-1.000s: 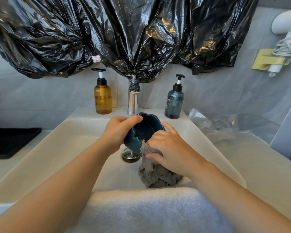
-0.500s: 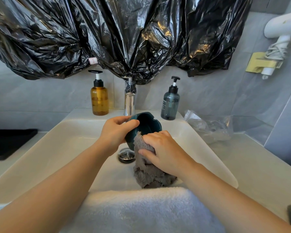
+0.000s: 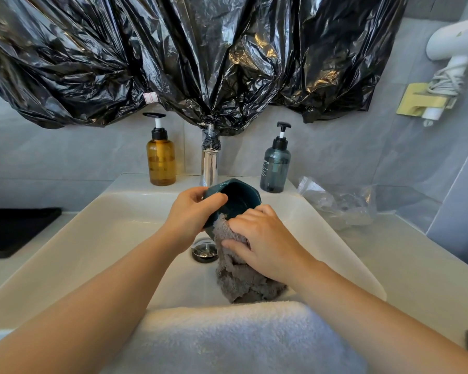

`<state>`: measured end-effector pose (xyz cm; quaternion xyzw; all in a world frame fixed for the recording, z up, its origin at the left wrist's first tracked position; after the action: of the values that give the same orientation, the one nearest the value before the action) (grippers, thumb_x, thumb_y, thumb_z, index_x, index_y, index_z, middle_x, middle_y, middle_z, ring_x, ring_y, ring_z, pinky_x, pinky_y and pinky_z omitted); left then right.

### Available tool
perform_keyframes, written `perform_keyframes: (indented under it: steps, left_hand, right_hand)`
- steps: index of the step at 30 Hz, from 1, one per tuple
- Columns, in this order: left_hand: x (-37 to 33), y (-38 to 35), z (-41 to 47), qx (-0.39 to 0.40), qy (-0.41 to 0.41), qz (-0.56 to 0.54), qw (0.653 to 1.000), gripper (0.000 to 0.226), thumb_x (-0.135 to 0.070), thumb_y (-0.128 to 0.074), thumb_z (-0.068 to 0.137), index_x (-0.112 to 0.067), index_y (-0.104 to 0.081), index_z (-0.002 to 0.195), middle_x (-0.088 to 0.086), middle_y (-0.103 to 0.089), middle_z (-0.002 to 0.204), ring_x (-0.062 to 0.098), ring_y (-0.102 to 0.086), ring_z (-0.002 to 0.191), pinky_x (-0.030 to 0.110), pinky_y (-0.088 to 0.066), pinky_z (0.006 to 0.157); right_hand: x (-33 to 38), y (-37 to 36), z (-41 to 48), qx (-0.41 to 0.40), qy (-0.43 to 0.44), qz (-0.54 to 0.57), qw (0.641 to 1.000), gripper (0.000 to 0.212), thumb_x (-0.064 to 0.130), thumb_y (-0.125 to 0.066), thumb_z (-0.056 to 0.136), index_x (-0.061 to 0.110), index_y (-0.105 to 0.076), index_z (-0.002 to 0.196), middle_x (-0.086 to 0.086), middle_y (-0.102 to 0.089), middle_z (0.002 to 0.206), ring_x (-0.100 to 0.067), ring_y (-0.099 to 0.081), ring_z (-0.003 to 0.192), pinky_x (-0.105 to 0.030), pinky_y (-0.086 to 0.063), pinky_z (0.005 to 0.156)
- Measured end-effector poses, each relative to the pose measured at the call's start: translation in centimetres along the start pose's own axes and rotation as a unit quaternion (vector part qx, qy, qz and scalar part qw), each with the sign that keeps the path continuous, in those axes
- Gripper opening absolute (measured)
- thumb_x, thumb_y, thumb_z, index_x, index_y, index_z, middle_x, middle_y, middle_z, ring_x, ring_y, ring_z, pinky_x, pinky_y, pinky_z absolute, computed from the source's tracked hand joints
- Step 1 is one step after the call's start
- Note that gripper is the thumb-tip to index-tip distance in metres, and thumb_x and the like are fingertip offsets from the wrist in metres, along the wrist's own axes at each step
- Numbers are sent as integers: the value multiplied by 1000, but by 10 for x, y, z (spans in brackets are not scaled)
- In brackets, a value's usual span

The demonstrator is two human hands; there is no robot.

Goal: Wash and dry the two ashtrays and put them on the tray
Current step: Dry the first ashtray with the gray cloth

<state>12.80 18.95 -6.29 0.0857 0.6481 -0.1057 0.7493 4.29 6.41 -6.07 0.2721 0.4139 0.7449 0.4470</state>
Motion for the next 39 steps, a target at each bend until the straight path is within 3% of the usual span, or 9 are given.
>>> perform_keyframes:
  steps: [3, 7, 12, 17, 20, 25, 30, 34, 39]
  left_hand:
    - [-1, 7, 1, 4, 4, 30, 1000, 23, -21, -67, 86, -8, -67, 105, 15, -70, 96, 27, -66, 88, 35, -56, 68]
    - [-6, 8, 0, 32, 19, 28, 999, 22, -22, -66, 87, -9, -66, 105, 11, -68, 95, 23, -64, 87, 30, -56, 68]
    - [1, 0, -3, 55, 62, -23, 996, 53, -34, -74, 78, -9, -54, 122, 15, -65, 112, 29, -65, 104, 41, -58, 82]
    - [0, 1, -1, 9, 20, -21, 1000, 31, -27, -68, 85, -4, -65, 105, 19, -69, 98, 35, -66, 94, 41, -57, 75]
    - [-2, 6, 0, 6, 11, 12, 1000, 24, -25, -69, 85, -5, -69, 97, 21, -70, 96, 33, -67, 90, 47, -56, 79]
    - [-6, 10, -1, 23, 5, 50, 998, 24, -27, -68, 85, -7, -70, 99, 16, -70, 95, 30, -67, 90, 40, -58, 75]
    - [-7, 12, 1, 30, 21, 39, 999, 29, -30, -68, 85, -5, -69, 101, 20, -69, 101, 37, -66, 97, 49, -56, 83]
    - [-6, 13, 1, 9, 29, 20, 999, 34, -34, -65, 87, -4, -67, 103, 23, -67, 106, 41, -62, 104, 51, -53, 88]
    - [-1, 11, 2, -50, 35, 23, 998, 33, -38, -67, 84, -8, -68, 99, 16, -69, 98, 35, -64, 97, 46, -56, 84]
  right_hand:
    - [-4, 1, -5, 59, 23, -29, 998, 21, 33, -59, 93, 27, -46, 78, 15, -48, 79, -11, -45, 82, -29, -30, 89]
    - [-11, 2, -8, 41, 50, -114, 991, 7, 29, -68, 86, 23, -65, 86, 9, -64, 83, -17, -58, 87, -35, -34, 94]
    - [-3, 4, -6, -4, 17, -57, 998, 24, 30, -65, 88, 27, -48, 72, 11, -56, 71, -14, -52, 72, -32, -34, 85]
    - [1, -1, -3, 12, 13, -25, 1000, 27, 32, -60, 92, 27, -41, 74, 15, -42, 73, -10, -39, 71, -31, -32, 87]
    - [-1, 0, -3, 49, 30, -42, 997, 24, 32, -58, 93, 28, -42, 77, 15, -46, 77, -14, -47, 82, -36, -31, 92]
    - [-18, 3, -11, 66, 37, -77, 994, 10, 33, -58, 93, 30, -66, 99, 16, -65, 103, -12, -48, 112, -36, -22, 98]
    - [-20, 6, -11, 15, 62, -77, 995, 13, 35, -69, 85, 28, -71, 95, 18, -69, 100, -14, -49, 116, -34, -22, 96]
    - [-24, 12, -11, -19, 47, -44, 998, 16, 30, -69, 85, 26, -72, 100, 15, -68, 102, -13, -48, 110, -34, -35, 92]
    - [-39, 21, -18, -114, -49, 95, 988, 16, 18, -65, 87, 30, -72, 93, 20, -67, 95, -1, -53, 96, -14, -41, 83]
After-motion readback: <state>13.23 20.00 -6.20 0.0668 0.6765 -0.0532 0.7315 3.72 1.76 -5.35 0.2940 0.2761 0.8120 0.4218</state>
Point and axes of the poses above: each hand's wrist, its own z-axis towards the middle knuckle, its own y-axis out of the back of the hand, x = y × z, the point moved 3 cm from there along z, towards the middle knuckle
